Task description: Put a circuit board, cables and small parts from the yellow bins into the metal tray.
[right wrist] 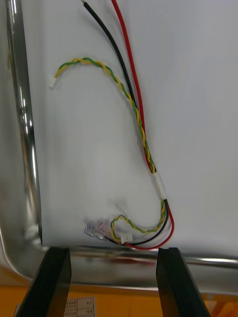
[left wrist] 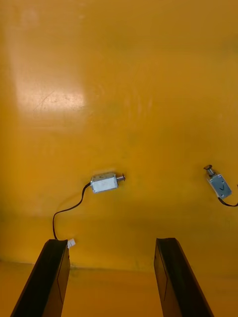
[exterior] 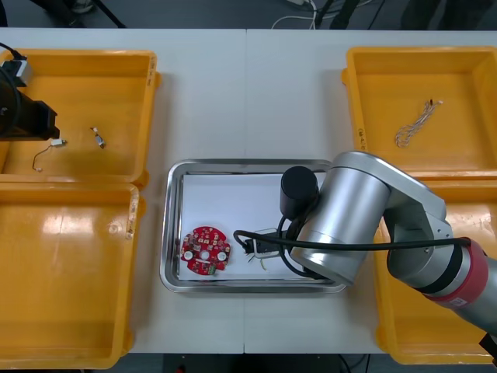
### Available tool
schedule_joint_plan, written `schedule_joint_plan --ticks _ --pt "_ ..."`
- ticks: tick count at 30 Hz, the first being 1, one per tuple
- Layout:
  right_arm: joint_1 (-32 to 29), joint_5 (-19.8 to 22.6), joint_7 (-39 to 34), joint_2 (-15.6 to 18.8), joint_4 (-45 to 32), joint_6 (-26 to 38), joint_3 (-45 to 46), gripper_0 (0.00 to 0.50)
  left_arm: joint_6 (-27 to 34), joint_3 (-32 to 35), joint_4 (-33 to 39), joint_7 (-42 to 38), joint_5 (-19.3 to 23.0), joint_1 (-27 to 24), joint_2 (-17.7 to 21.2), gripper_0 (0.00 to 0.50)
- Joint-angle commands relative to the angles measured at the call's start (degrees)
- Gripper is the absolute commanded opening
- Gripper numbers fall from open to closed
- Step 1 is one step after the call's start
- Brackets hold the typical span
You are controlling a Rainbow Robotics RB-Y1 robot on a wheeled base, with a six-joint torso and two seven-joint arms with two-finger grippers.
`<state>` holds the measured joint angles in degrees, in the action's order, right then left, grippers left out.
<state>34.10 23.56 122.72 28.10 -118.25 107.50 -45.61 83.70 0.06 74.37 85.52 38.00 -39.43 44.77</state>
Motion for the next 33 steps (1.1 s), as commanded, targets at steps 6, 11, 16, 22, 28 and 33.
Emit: schedule_joint_plan --ticks 6,11,16,22,28,33 --pt "2.1 2.8 -2.0 -1.3 -6.4 2.5 8.9 0.5 -6.4 0.6 -3.8 7.9 -2.6 -2.1 -2.5 0.5" --pt "3.1 7.1 -3.4 -1.3 -6.4 2.5 15.9 0.5 -10.5 -1.4 -6.2 8.1 -2.3 -2.1 -2.7 0.5" --pt "3.4 12.3 -8.8 -0.4 -6.4 2.5 22.7 0.5 -13.0 -2.5 -7.9 8.2 -2.1 -2.1 -2.7 0.5" --pt "4.8 16.1 -15.1 1.6 -6.4 2.5 29.2 0.5 -15.3 -3.5 -9.6 8.6 -1.8 -2.1 -2.7 0.5" --pt "5.9 18.7 -21.4 5.1 -6.1 2.5 34.2 0.5 -18.5 -4.5 -11.6 9.0 -1.4 -2.1 -2.7 0.5" --pt "6.5 20.1 -26.0 8.1 -3.7 2.5 38.3 0.5 -19.3 -4.7 -12.7 9.4 -1.3 -2.1 -2.7 0.5"
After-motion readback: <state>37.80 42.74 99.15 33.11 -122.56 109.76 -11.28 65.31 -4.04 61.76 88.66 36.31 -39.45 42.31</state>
